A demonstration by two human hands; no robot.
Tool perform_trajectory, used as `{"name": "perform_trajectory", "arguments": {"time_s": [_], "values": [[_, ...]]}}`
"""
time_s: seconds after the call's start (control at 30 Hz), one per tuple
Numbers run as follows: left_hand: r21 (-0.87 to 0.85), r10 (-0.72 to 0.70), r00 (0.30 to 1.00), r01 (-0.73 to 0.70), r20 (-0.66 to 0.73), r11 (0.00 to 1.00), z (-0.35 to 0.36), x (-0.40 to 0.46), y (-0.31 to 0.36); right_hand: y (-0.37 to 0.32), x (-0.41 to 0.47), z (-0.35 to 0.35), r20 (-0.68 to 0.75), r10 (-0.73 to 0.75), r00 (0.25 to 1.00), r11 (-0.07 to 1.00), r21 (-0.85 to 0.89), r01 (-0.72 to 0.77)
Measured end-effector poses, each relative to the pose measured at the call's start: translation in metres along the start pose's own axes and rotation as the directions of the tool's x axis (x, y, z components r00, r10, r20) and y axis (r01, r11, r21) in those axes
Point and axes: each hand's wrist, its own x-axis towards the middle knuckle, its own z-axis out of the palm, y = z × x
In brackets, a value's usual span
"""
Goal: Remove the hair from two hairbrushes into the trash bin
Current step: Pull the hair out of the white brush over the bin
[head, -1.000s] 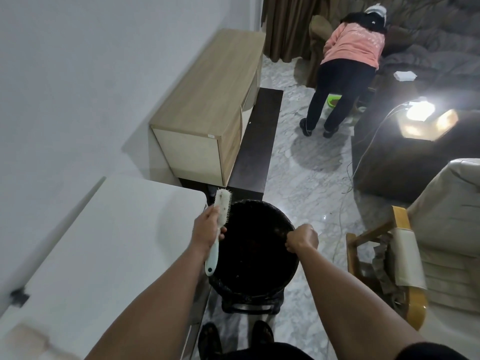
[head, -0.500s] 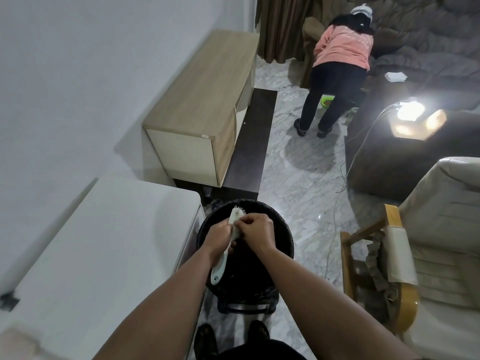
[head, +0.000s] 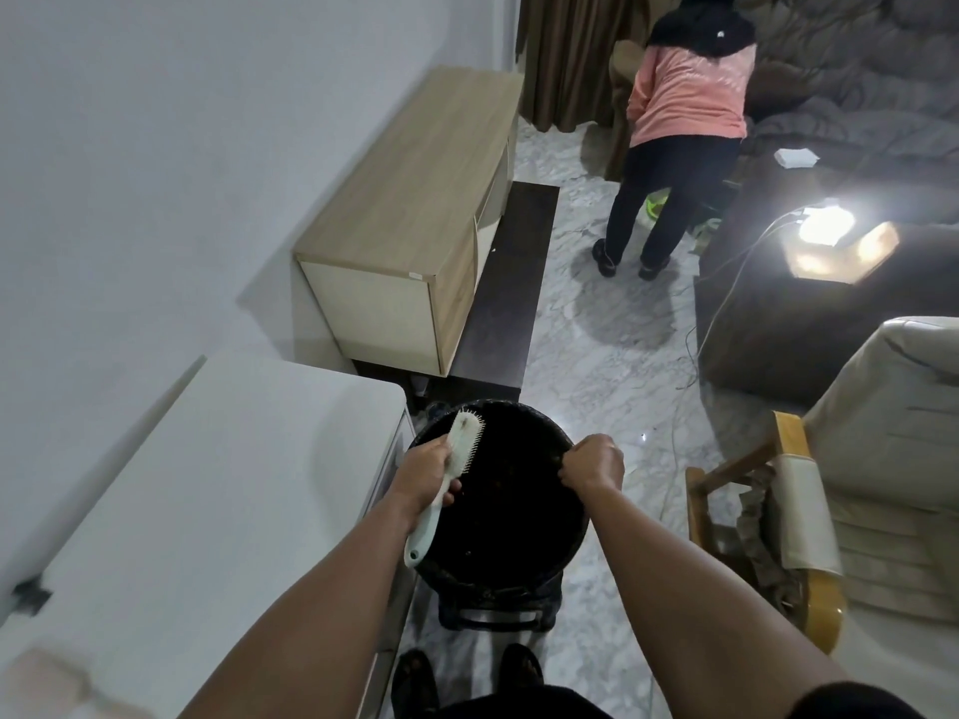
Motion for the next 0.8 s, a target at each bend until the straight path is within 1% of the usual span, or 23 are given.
{"name": "perform_trajectory", "arguments": {"time_s": [0.03,0.1,0.17,0.23,0.27,0.33,0.37,0.5,0.63,0.7,0.8], "values": [[0.027,0.014,1.0,-0.013,-0.024,1.0,-0.001,-0.001,0.002,0.002,0.001,0.004,0.024,-0.003,1.0,1.0,0.017,0.002],[0.106,0.023,0.999,-0.018,-0.048,0.994,-0.002,-0.002,0.003,-0.007,-0.016,0.009,0.078,-0.061,0.995,0.994,0.094,0.053],[0.196,0.027,0.999,-0.021,-0.027,0.98,0.001,-0.004,0.002,-0.03,-0.05,0.01,0.16,-0.184,0.97,0.973,0.168,0.157],[0.252,0.042,0.999,-0.046,0.022,0.967,0.008,-0.007,0.001,-0.049,-0.072,0.019,0.244,-0.305,0.921,0.933,0.269,0.238],[0.256,0.053,0.997,-0.065,0.054,0.965,0.011,-0.008,0.0,-0.054,-0.078,0.022,0.242,-0.346,0.906,0.918,0.288,0.274],[0.235,0.072,0.993,-0.093,0.096,0.968,0.018,-0.01,-0.003,-0.059,-0.083,0.025,0.175,-0.392,0.903,0.903,0.261,0.341],[0.238,0.083,0.991,-0.105,0.101,0.966,0.019,-0.011,-0.004,-0.058,-0.081,0.026,0.159,-0.39,0.907,0.907,0.237,0.348],[0.297,0.113,0.985,-0.146,0.127,0.944,0.017,-0.014,-0.009,-0.053,-0.073,0.021,0.172,-0.35,0.921,0.936,0.108,0.335],[0.368,0.11,0.981,-0.164,0.162,0.915,0.02,-0.016,-0.01,-0.04,-0.063,0.011,0.076,-0.272,0.959,0.962,0.014,0.271],[0.368,0.102,0.978,-0.164,0.181,0.915,0.023,-0.017,-0.009,-0.038,-0.058,0.011,0.046,-0.25,0.967,0.968,0.0,0.25],[0.39,0.076,0.98,-0.142,0.181,0.91,0.025,-0.019,-0.008,-0.038,-0.051,0.005,-0.007,-0.179,0.984,0.983,0.044,0.18]]}}
